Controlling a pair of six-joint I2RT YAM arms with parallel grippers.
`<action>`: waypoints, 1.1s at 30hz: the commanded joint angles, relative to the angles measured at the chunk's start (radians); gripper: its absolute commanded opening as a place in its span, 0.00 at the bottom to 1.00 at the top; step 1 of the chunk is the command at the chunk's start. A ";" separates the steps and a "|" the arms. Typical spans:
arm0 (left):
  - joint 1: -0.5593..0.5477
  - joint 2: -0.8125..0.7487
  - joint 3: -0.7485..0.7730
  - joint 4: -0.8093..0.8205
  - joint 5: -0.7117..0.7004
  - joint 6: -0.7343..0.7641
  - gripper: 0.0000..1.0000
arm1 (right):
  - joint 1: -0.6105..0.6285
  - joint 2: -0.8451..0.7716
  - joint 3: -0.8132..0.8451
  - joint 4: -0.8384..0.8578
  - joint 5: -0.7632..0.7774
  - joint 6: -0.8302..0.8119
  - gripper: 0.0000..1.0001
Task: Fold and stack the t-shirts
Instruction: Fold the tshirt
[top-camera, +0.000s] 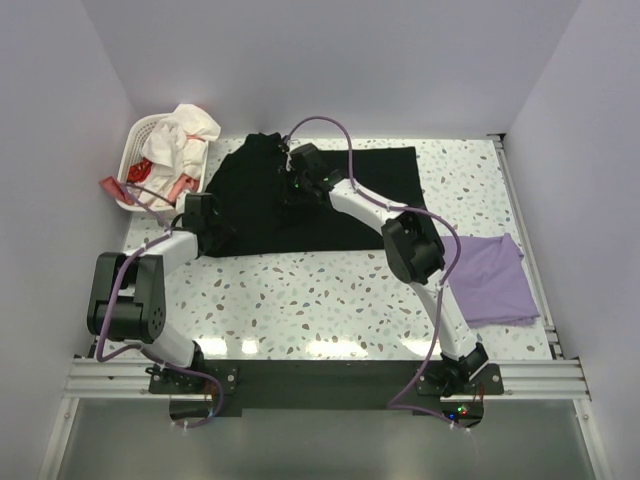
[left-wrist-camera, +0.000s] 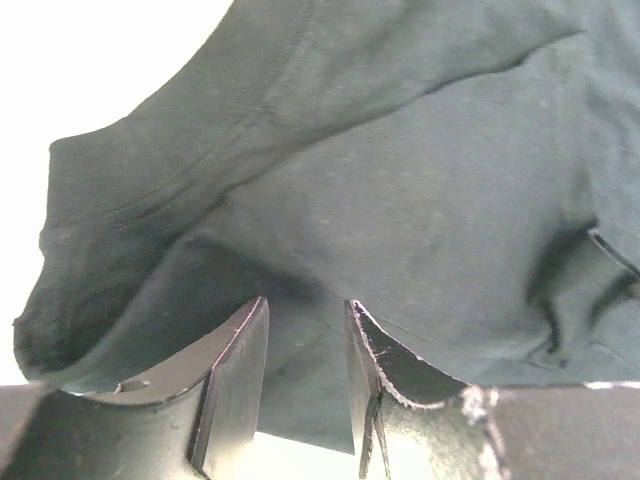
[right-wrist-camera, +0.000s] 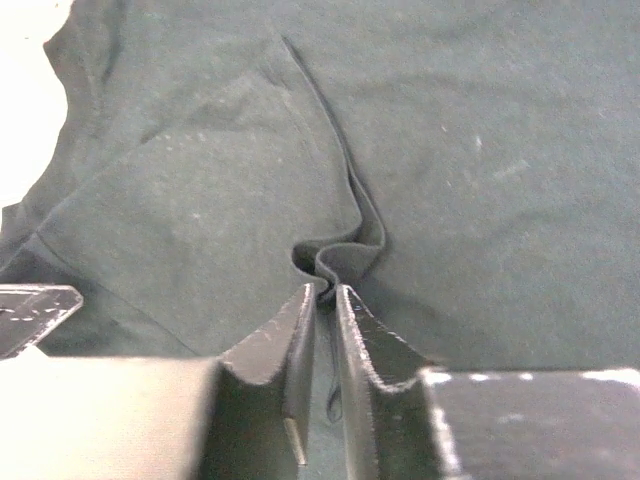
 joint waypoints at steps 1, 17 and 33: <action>0.002 -0.028 -0.021 -0.022 -0.077 -0.025 0.40 | 0.000 0.023 0.063 0.039 -0.034 0.005 0.16; 0.007 -0.046 -0.077 -0.010 -0.071 -0.039 0.39 | -0.006 0.021 0.087 0.028 -0.021 -0.009 0.08; 0.011 -0.052 -0.085 -0.005 -0.063 -0.033 0.40 | -0.003 -0.070 -0.068 0.097 -0.020 -0.032 0.40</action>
